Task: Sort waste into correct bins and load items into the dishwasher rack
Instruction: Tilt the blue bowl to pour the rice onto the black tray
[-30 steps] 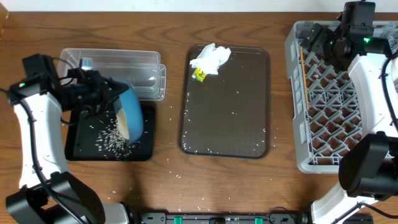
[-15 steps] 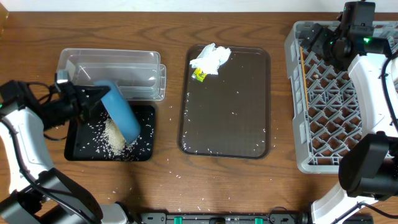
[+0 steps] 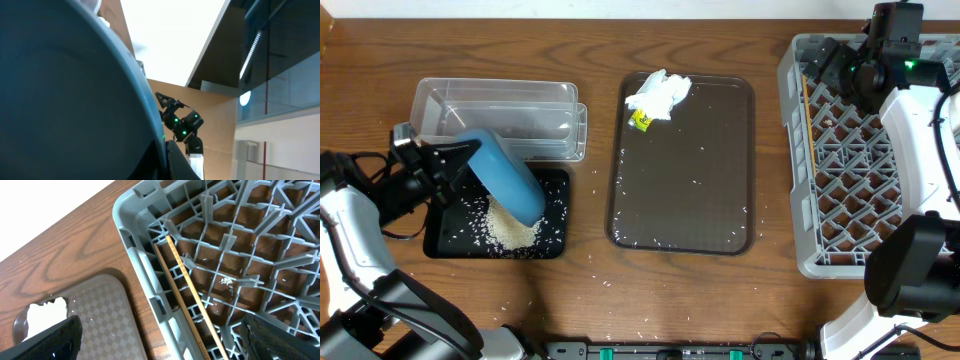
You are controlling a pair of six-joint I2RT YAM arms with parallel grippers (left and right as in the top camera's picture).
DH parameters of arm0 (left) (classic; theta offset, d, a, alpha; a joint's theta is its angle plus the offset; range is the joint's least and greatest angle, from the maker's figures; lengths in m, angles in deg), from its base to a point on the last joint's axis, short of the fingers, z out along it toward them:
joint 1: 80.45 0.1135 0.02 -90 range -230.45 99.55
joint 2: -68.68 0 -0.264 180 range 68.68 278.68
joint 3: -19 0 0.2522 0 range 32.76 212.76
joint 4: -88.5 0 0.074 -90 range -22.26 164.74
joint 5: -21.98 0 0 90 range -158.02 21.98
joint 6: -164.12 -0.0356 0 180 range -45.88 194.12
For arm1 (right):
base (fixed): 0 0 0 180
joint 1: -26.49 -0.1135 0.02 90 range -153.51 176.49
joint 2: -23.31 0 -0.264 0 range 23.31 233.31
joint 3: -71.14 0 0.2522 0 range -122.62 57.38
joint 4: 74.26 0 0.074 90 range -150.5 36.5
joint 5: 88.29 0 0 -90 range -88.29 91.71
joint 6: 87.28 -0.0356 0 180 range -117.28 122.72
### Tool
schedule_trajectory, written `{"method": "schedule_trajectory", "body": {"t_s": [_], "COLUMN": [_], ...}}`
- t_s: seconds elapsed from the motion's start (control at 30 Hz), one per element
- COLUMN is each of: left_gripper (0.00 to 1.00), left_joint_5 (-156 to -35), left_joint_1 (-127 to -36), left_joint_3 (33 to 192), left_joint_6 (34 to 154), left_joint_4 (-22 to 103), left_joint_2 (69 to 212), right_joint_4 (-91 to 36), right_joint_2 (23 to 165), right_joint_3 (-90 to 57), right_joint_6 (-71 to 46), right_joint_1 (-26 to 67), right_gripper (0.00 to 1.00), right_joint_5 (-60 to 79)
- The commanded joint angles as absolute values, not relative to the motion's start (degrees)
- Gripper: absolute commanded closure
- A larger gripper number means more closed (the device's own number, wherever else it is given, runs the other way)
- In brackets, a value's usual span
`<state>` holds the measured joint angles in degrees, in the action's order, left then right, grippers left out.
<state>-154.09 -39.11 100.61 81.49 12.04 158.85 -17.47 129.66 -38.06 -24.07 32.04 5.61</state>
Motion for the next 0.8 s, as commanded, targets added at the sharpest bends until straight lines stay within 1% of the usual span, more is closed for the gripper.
{"method": "schedule_trajectory", "body": {"t_s": [0.0, 0.1, 0.2, 0.3, 0.37, 0.4, 0.5, 0.6, 0.67, 0.77], "left_gripper": [0.94, 0.94, 0.94, 0.94, 0.94, 0.94, 0.94, 0.94, 0.94, 0.94], "left_joint_5": [-158.1, -158.0, -158.1, -157.2, -157.0, -157.9, -157.4, -158.1, -158.0, -158.0], "left_joint_1": [-38.3, -38.3, -38.3, -38.2, -38.3, -38.4, -38.0, -38.0, -38.0, -38.8], "left_joint_3": [100.5, 100.5, 100.5, 100.5, 100.5, 100.5, 100.5, 100.5, 100.5, 100.7], "left_joint_6": [79.7, 79.0, 79.0, 78.4, 78.1, 75.7, 74.2, 73.3, 71.3, 71.4], "left_joint_4": [9.1, 10.9, 8.9, 11.0, 6.5, 4.3, 7.7, 3.9, 5.8, 4.0], "left_joint_2": [158.5, 158.5, 158.5, 158.5, 158.3, 158.0, 157.7, 157.3, 156.7, 154.9], "right_joint_4": [-17.4, -17.4, -17.4, -17.4, -17.4, -17.4, -17.4, -17.4, -17.4, -17.4], "right_joint_2": [129.8, 129.8, 129.8, 129.8, 129.8, 129.8, 129.8, 129.8, 129.8, 129.8], "right_joint_3": [-38.2, -38.2, -38.2, -38.2, -38.2, -38.2, -38.2, -38.2, -38.2, -38.2], "right_joint_6": [-24.7, -24.7, -24.7, -24.7, -24.7, -24.7, -24.7, -24.7, -24.7, -24.7], "right_joint_1": [32.5, 32.5, 32.5, 32.5, 32.5, 32.5, 32.5, 32.5, 32.5, 32.5], "right_gripper": [0.01, 0.01, 0.01, 0.01, 0.01, 0.01, 0.01, 0.01, 0.01, 0.01], "right_joint_5": [5.6, 5.6, 5.6, 5.6, 5.6, 5.6, 5.6, 5.6, 5.6, 5.6]}}
